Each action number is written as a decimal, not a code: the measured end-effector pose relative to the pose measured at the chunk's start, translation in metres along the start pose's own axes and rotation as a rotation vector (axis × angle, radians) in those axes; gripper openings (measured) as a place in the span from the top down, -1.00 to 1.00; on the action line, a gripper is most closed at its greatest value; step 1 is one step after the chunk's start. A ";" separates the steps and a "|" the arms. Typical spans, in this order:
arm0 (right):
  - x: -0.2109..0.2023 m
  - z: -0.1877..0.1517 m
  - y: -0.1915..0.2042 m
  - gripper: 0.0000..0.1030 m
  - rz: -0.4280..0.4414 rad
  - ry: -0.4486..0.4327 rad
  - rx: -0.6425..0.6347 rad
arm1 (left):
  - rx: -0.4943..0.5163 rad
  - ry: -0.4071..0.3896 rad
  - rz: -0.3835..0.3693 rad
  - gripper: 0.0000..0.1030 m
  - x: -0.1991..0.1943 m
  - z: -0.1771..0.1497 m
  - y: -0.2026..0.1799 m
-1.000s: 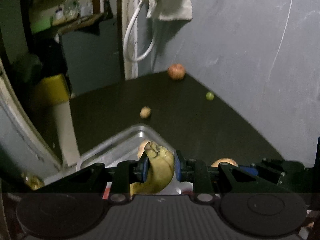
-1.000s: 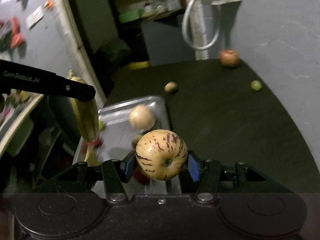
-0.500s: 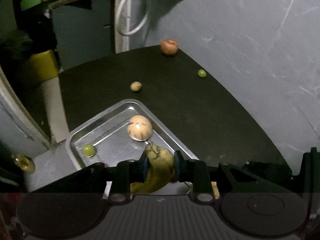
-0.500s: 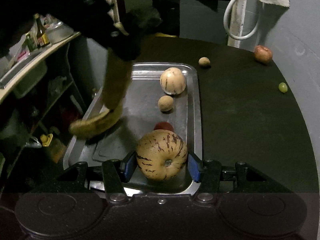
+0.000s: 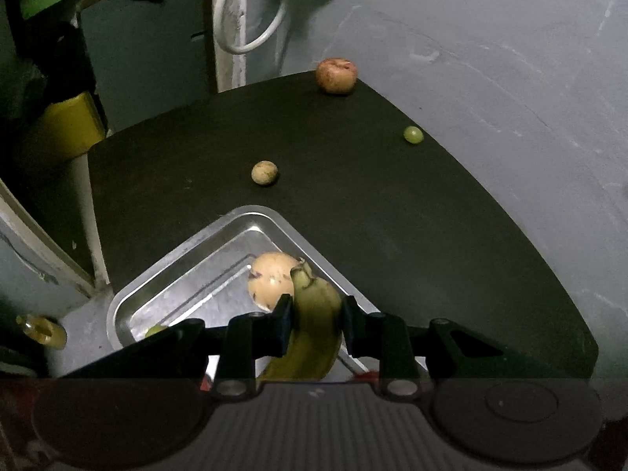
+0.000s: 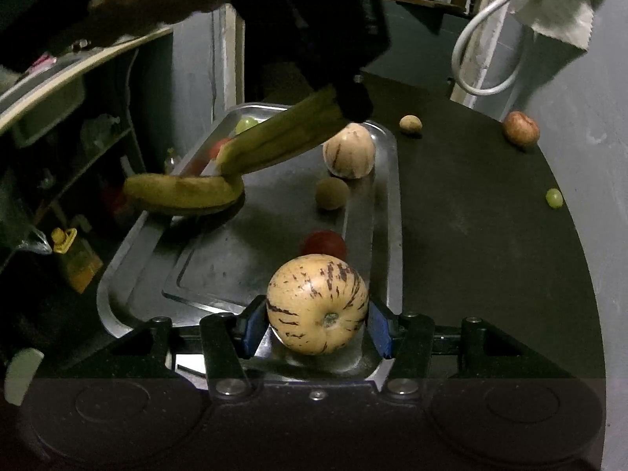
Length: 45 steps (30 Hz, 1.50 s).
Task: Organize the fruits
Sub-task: 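Carry the banana with the left tool while the right tool carries the striped melon to the tray, then open the right tool to drop the melon while the left tool releases the banana in the tray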
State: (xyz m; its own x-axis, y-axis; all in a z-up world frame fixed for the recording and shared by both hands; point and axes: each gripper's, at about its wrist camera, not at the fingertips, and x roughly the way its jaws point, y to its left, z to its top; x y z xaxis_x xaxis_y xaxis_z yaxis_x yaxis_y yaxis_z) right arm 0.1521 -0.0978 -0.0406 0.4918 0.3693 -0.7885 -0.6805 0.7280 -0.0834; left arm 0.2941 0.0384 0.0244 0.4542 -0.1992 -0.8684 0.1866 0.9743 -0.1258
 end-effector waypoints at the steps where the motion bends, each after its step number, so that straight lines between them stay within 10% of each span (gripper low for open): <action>1: 0.001 0.000 0.002 -0.07 -0.006 0.001 -0.008 | -0.007 0.000 -0.002 0.45 0.004 0.001 0.003; 25: 0.007 -0.001 0.009 -0.29 -0.039 -0.002 -0.004 | -0.016 0.011 -0.017 0.36 0.043 -0.005 0.004; 45: -0.020 0.007 -0.008 -0.85 0.026 -0.054 0.078 | -0.214 -0.215 0.050 -0.89 -0.035 -0.039 0.024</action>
State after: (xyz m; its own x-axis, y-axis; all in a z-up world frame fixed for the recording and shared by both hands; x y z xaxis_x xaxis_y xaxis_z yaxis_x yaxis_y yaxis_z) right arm 0.1513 -0.1073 -0.0199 0.5042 0.4179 -0.7558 -0.6502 0.7596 -0.0137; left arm 0.2491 0.0729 0.0328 0.6367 -0.1459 -0.7572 -0.0181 0.9788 -0.2038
